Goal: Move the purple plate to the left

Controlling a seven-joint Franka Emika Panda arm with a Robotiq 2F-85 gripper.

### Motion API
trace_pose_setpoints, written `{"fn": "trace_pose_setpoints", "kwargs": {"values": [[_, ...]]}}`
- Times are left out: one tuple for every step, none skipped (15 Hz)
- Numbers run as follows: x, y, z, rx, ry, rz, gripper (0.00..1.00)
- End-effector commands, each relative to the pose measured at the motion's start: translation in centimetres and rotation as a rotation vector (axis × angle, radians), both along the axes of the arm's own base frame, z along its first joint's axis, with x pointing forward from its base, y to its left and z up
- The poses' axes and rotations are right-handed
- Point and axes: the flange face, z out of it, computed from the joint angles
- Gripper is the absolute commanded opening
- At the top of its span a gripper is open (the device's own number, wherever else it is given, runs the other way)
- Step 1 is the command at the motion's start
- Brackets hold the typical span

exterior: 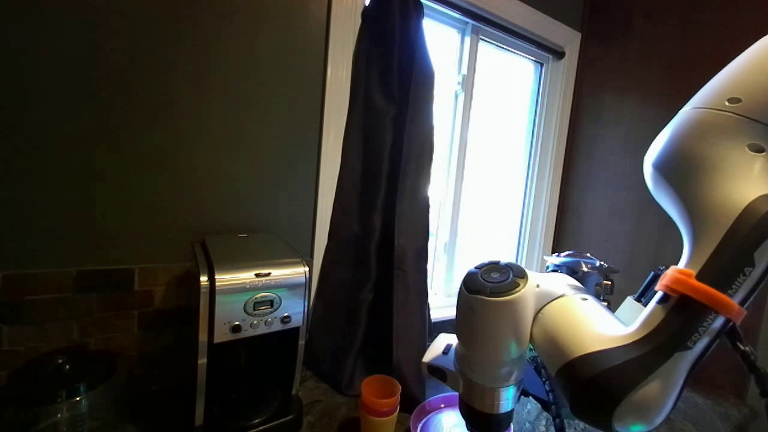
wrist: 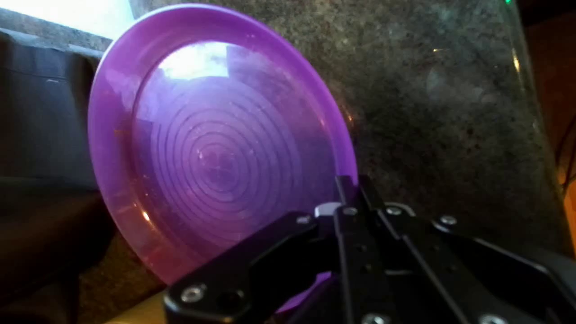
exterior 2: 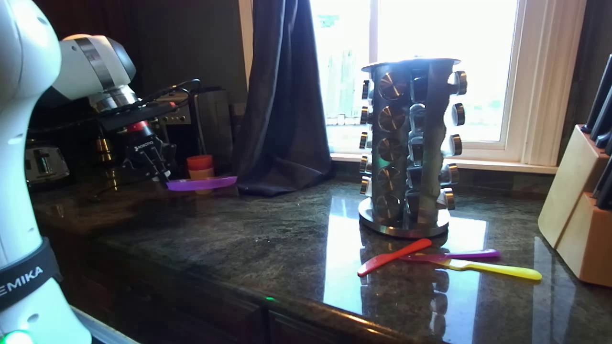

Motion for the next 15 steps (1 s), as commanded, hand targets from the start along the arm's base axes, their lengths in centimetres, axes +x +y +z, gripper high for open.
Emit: {"fn": "trace_pose_setpoints", "kwargs": {"values": [[-0.6,0.7,0.4,-0.026,0.076,0.021,0.01],[-0.8,1.0,0.4,-0.033,0.095,0.028,0.01],[-1.0,1.2,0.4,-0.028,0.113,0.05,0.01],[-1.3,1.6,0.5,-0.032,0.132,0.07,0.01],[-1.5,1.9,0.6,-0.031,0.145,0.095,0.01],[-1.6,2.2,0.6,-0.031,0.156,0.119,0.01],[-1.7,2.4,0.7,-0.031,0.165,0.136,0.01],[-1.8,2.7,0.7,-0.032,0.174,0.151,0.01],[-2.0,2.9,0.8,-0.032,0.183,0.169,0.01],[-2.1,3.2,0.8,-0.032,0.193,0.192,0.01],[-2.2,3.5,0.8,-0.031,0.199,0.222,0.01],[-2.3,3.9,0.9,-0.026,0.202,0.267,0.01],[-2.4,4.3,1.0,-0.03,0.202,0.31,0.01],[-2.5,4.8,1.1,-0.034,0.197,0.363,0.01],[-2.5,5.4,1.2,-0.042,0.188,0.41,0.01]]}}
